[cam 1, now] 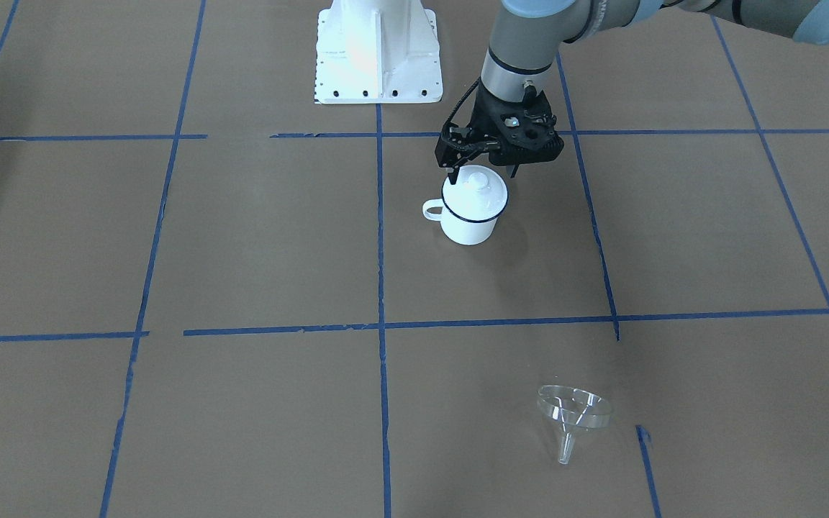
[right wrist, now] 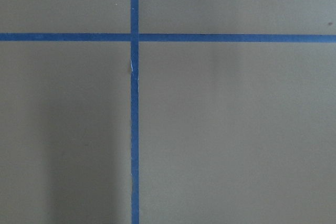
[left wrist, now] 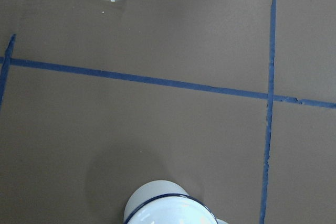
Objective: Place funnel on cup
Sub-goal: 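Move the left gripper over the white lid on the mug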
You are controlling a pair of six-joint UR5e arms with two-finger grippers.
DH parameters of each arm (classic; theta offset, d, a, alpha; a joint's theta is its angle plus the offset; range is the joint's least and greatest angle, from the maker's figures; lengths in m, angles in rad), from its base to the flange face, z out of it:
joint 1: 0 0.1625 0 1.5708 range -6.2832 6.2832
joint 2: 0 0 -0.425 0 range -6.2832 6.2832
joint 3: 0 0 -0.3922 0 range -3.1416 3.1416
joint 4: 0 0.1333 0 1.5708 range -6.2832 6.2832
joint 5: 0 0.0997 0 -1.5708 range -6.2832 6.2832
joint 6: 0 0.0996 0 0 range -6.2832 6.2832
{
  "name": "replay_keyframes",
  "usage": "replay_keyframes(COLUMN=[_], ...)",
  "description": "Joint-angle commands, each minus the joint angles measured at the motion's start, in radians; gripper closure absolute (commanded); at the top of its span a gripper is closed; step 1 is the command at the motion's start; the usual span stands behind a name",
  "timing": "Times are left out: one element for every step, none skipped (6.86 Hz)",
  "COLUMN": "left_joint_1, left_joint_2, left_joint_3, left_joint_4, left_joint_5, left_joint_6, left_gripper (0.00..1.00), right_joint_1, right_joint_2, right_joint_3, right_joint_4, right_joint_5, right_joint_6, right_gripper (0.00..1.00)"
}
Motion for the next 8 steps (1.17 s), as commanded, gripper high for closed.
replay_keyframes(left_joint_1=[0.037, 0.039, 0.039, 0.039, 0.037, 0.037, 0.037, 0.037], left_joint_2=[-0.003, 0.0, 0.004, 0.004, 0.007, 0.013, 0.016, 0.013], left_joint_3=[0.027, 0.027, 0.027, 0.025, 0.025, 0.025, 0.025, 0.025], left_joint_4=[0.008, 0.008, 0.005, 0.005, 0.005, 0.004, 0.004, 0.002], left_joint_5=[0.025, 0.028, 0.027, 0.027, 0.027, 0.027, 0.025, 0.025], left_joint_6=[-0.009, -0.009, -0.007, -0.007, -0.006, -0.004, -0.004, -0.002], left_gripper=[0.0, 0.0, 0.0, 0.0, 0.0, 0.0, 0.0, 0.0], right_joint_1=[0.0, 0.0, 0.0, 0.0, 0.0, 0.0, 0.0, 0.0], right_joint_2=[0.0, 0.0, 0.0, 0.0, 0.0, 0.0, 0.0, 0.0], right_joint_3=[0.0, 0.0, 0.0, 0.0, 0.0, 0.0, 0.0, 0.0], right_joint_4=[0.0, 0.0, 0.0, 0.0, 0.0, 0.0, 0.0, 0.0], right_joint_5=[0.0, 0.0, 0.0, 0.0, 0.0, 0.0, 0.0, 0.0], right_joint_6=[0.0, 0.0, 0.0, 0.0, 0.0, 0.0, 0.0, 0.0], right_gripper=[0.0, 0.0, 0.0, 0.0, 0.0, 0.0, 0.0, 0.0])
